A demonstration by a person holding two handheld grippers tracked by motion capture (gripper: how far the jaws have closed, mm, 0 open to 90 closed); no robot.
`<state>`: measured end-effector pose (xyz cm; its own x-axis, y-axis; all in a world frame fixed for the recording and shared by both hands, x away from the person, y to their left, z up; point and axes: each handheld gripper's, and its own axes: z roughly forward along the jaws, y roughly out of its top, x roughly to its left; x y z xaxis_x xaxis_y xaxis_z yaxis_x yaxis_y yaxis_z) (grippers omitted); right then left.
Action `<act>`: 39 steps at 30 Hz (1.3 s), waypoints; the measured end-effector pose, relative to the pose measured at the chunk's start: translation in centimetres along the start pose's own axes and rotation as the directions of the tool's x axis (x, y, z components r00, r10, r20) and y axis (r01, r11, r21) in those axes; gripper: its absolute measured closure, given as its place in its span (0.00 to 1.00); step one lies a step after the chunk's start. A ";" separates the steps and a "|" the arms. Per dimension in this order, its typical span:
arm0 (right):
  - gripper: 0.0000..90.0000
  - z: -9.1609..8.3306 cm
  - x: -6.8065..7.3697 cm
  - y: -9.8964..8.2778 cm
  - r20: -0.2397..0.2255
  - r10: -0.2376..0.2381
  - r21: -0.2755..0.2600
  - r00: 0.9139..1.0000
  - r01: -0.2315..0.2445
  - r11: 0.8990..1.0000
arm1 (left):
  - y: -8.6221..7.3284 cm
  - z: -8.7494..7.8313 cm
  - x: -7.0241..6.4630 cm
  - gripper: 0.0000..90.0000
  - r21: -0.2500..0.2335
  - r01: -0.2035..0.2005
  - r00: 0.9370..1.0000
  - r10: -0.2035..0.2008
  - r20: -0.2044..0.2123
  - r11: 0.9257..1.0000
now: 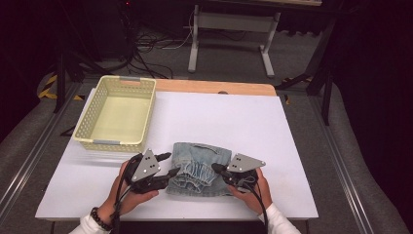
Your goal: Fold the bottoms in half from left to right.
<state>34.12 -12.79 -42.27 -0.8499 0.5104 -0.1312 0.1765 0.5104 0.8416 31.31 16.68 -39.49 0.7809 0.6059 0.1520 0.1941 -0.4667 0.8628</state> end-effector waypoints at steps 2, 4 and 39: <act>0.99 0.4 0.3 -0.2 -0.007 -0.020 0.028 1.000 0.020 0.999 | 0.3 1.0 0.5 0.63 0.000 0.004 1.000 -0.004 0.030 1.000; 0.99 0.6 0.5 -0.3 -0.006 -0.034 0.043 0.999 0.035 0.998 | 0.5 2.0 0.9 0.68 0.011 0.009 0.999 -0.010 0.038 1.000; 0.53 0.7 3.9 0.5 -0.010 0.008 -0.030 1.000 -0.008 1.000 | -1.3 3.4 1.2 0.48 0.045 0.040 0.998 -0.042 0.036 0.998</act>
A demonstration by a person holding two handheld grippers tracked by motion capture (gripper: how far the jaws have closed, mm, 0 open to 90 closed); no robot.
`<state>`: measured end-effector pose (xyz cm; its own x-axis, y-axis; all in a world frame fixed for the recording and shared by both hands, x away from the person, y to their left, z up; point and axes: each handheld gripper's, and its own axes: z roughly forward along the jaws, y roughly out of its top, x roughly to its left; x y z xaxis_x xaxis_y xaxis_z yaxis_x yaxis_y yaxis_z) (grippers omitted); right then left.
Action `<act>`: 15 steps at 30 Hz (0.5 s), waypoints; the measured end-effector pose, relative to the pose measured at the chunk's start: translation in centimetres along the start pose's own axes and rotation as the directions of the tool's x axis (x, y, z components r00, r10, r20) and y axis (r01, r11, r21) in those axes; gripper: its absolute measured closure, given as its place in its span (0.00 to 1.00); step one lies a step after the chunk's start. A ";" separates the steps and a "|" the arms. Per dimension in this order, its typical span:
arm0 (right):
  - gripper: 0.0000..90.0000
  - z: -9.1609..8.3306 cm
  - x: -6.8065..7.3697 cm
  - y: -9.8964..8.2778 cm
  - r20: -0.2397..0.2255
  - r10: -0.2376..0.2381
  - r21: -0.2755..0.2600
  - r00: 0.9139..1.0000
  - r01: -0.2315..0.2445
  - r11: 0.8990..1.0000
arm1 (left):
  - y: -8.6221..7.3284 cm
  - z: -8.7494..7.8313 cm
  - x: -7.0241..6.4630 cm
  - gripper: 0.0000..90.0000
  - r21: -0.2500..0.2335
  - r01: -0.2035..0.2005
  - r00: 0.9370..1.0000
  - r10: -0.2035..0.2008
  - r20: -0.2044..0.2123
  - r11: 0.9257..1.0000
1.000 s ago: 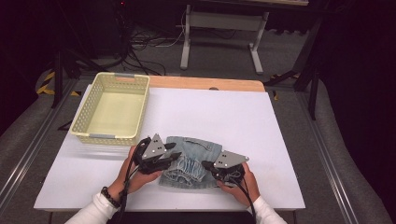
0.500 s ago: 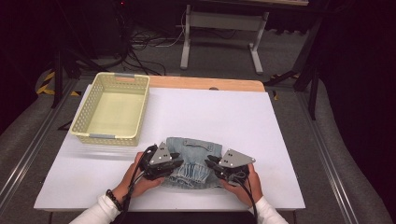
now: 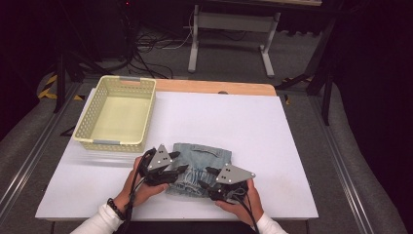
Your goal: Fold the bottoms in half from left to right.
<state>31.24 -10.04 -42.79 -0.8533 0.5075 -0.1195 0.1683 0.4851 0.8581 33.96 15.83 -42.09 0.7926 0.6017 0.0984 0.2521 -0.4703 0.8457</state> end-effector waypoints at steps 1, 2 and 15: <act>0.50 0.1 0.2 0.0 0.003 0.000 0.002 1.000 0.000 1.000 | 0.0 -0.4 0.0 0.45 -0.005 -0.006 1.000 0.006 -0.012 1.000; 0.46 0.3 0.3 0.0 0.000 0.002 0.008 1.000 -0.002 1.000 | 0.1 -0.7 0.0 0.43 -0.009 -0.010 1.000 0.009 -0.019 1.000; 0.29 1.4 1.2 -0.6 0.026 -0.021 0.081 0.999 0.019 0.997 | -2.3 -1.5 -0.9 0.22 0.124 -0.012 0.998 0.004 0.059 0.992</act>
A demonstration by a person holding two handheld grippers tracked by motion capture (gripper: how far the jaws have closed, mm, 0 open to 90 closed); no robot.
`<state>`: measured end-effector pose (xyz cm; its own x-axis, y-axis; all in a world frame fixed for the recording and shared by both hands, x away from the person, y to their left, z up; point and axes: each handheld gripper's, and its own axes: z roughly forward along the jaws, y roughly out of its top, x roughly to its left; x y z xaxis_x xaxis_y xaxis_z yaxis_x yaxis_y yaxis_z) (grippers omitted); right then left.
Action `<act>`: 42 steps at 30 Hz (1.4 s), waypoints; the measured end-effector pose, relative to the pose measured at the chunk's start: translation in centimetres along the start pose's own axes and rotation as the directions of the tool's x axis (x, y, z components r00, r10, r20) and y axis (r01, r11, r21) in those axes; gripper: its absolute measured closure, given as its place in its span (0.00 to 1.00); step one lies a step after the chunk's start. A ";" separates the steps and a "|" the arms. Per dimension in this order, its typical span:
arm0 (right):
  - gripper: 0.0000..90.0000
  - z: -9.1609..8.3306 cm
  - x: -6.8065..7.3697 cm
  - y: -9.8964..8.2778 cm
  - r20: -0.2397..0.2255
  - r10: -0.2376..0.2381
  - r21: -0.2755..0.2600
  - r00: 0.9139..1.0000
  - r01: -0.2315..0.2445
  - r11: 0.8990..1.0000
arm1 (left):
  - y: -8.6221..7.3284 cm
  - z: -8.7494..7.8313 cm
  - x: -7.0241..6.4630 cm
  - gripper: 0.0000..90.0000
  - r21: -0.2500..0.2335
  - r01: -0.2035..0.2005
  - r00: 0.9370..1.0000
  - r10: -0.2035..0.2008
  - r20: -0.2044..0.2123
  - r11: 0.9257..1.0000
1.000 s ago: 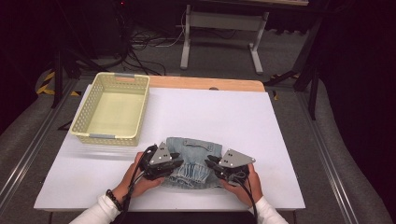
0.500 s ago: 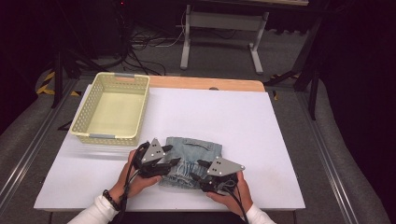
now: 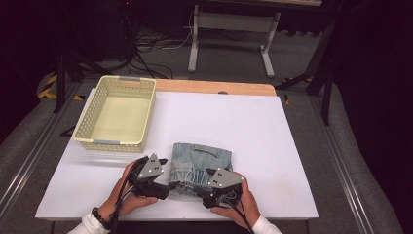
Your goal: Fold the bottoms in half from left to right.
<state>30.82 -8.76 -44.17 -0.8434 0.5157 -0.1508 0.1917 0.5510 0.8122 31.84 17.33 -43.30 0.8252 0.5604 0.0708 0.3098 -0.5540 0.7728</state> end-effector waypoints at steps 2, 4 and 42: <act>0.25 0.2 0.3 0.0 0.005 -0.006 0.006 1.000 0.006 1.000 | -0.3 0.6 -0.1 0.23 0.038 -0.015 1.000 0.015 0.001 0.999; 0.23 0.5 0.6 0.0 0.017 -0.019 0.015 1.000 0.019 1.000 | -0.4 1.2 0.0 0.29 0.056 -0.006 1.000 0.005 0.023 0.998; 0.78 -4.7 -3.9 2.2 -0.013 0.002 -0.131 1.000 -0.004 0.991 | 0.7 0.9 -2.7 0.50 0.026 -0.033 0.998 0.031 0.051 0.999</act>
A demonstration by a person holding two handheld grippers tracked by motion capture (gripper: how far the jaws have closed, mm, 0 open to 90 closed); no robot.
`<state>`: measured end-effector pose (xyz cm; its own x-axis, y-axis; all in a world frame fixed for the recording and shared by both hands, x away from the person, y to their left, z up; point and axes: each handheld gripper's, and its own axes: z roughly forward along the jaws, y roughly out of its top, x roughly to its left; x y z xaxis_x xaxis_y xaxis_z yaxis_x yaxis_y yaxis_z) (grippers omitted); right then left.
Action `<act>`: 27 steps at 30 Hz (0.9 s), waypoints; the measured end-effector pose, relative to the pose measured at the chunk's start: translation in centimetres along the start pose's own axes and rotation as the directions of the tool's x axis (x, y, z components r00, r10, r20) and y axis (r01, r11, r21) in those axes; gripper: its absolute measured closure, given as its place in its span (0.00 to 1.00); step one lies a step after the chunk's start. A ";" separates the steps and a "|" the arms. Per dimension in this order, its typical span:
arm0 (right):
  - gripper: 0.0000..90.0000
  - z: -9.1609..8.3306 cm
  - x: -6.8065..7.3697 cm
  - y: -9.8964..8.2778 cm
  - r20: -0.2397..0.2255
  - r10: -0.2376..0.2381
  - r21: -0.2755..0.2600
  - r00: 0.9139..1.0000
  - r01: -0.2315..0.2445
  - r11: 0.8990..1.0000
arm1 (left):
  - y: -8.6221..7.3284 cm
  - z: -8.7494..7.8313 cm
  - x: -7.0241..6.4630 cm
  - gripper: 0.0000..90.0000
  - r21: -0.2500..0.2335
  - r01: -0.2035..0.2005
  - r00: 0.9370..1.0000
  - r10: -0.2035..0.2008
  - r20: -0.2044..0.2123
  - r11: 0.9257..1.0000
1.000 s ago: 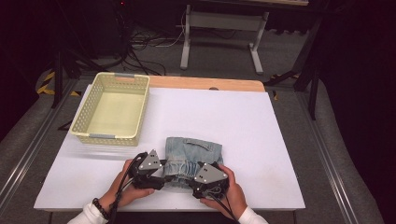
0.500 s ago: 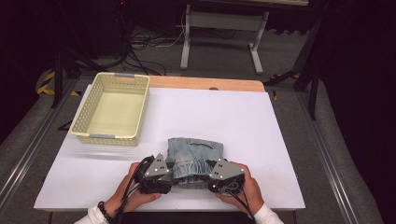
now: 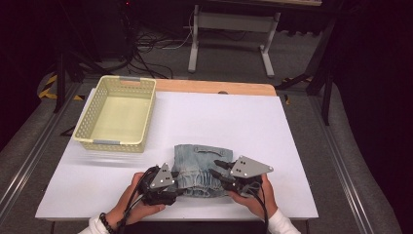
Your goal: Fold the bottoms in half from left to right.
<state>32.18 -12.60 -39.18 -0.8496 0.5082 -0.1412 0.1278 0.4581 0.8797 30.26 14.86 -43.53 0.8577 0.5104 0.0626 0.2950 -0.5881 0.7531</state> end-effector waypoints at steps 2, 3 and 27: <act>0.86 1.1 -0.3 0.0 -0.016 0.021 0.001 1.000 -0.021 1.000 | -0.1 -0.1 0.0 0.50 0.004 -0.007 1.000 0.007 -0.002 1.000; 0.88 1.6 -0.3 0.1 -0.021 0.021 0.008 1.000 -0.020 1.000 | -0.2 -0.2 0.0 0.50 0.002 -0.001 1.000 0.001 -0.001 1.000; 0.99 5.6 2.3 -2.3 -0.048 -0.078 0.149 0.996 0.085 0.985 | 1.8 0.7 4.2 0.18 -0.129 0.202 0.961 -0.222 -0.166 0.971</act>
<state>32.79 -8.35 -44.08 -0.8806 0.4351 -0.1879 0.1299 0.6029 0.7872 34.64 15.52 -42.37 0.6884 0.7254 0.0020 0.4055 -0.3871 0.8281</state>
